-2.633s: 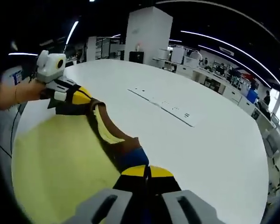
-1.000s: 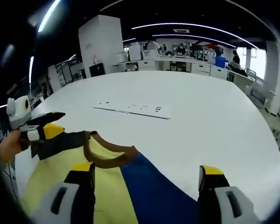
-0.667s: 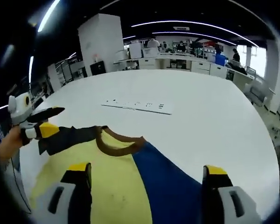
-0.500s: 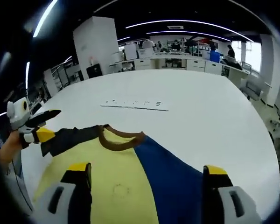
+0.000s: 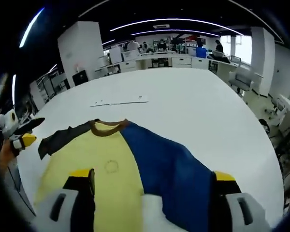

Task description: Fold the garment on the visible template until the final outline fits inside the template.

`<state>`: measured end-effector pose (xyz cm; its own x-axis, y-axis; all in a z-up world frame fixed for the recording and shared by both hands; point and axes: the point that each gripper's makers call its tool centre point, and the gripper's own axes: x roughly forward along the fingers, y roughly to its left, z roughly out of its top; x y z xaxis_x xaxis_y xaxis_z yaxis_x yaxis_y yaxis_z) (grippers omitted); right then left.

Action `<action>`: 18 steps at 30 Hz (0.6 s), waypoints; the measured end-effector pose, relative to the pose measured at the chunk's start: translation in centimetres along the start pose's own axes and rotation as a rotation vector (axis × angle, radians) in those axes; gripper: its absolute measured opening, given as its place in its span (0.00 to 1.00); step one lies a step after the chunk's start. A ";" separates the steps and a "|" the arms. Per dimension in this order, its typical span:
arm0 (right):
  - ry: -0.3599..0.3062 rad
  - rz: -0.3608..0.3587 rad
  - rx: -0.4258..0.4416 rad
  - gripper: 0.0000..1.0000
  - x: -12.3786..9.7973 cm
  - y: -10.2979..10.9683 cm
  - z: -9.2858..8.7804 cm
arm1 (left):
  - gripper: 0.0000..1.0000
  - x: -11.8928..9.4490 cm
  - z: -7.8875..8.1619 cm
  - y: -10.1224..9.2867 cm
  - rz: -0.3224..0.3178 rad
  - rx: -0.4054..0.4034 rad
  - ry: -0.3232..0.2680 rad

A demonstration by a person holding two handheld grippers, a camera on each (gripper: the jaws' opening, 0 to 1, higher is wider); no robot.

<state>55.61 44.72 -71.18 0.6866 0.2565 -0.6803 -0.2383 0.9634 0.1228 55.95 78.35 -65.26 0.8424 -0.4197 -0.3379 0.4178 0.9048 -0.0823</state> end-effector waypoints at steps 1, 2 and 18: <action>0.002 -0.009 0.012 0.99 -0.4 -0.4 -0.5 | 0.99 -0.4 -0.1 -0.1 -0.005 0.000 0.002; 0.003 -0.017 0.019 0.99 -0.7 -0.8 -0.8 | 0.99 -0.8 -0.3 -0.3 -0.010 0.003 0.004; 0.015 -0.183 0.187 0.88 -5.3 -8.3 -6.7 | 0.99 -6.8 -1.9 -1.7 -0.013 -0.003 0.020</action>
<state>49.37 34.88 -73.43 0.6961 0.0764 -0.7139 0.0213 0.9917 0.1268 48.89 79.85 -64.56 0.8300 -0.4301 -0.3551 0.4278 0.8994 -0.0895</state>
